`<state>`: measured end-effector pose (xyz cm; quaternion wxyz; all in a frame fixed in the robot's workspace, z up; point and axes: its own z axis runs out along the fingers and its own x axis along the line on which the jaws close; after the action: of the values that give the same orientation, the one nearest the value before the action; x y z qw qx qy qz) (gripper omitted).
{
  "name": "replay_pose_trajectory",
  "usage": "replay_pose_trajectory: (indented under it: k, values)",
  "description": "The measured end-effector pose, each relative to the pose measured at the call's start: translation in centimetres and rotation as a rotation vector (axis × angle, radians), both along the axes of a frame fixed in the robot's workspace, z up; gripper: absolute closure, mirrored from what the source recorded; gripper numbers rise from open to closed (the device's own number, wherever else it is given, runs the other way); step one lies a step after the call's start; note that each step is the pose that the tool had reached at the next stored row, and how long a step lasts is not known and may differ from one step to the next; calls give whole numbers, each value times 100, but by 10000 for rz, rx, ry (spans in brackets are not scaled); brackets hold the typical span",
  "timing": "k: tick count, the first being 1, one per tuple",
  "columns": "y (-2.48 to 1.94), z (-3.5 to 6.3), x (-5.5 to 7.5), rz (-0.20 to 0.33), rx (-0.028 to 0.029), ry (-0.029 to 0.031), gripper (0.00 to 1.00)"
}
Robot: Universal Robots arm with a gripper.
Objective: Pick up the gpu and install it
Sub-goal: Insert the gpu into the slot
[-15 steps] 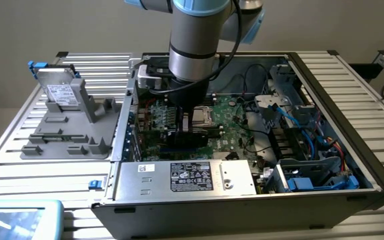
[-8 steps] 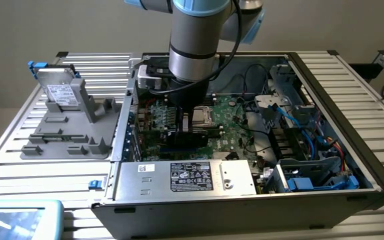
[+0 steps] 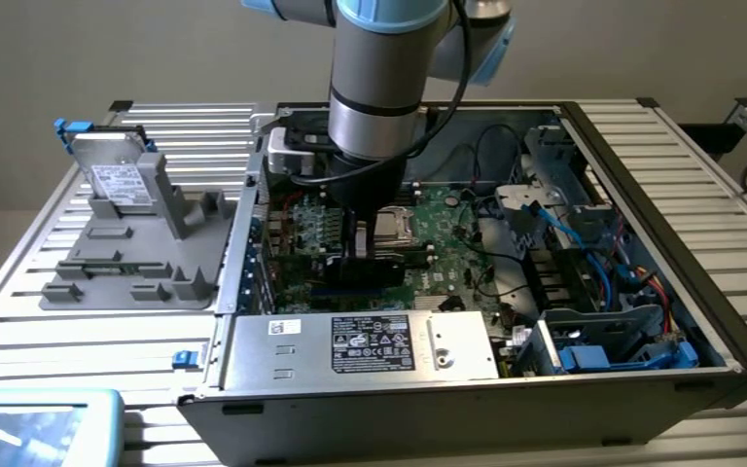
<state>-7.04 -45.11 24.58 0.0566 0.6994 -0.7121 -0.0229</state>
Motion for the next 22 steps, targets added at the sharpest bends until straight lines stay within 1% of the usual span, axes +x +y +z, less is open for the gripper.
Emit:
replay_pose_trajectory:
  k: [3,6,8,14,22]
  values:
    - [-2,2,1,31,-4,27,72]
    - [-3,3,0,74,-7,40,72]
    - [-8,1,0,135,2,41,72]
    - [-8,3,0,217,0,46,72]
    - [-13,3,0,262,11,48,72]
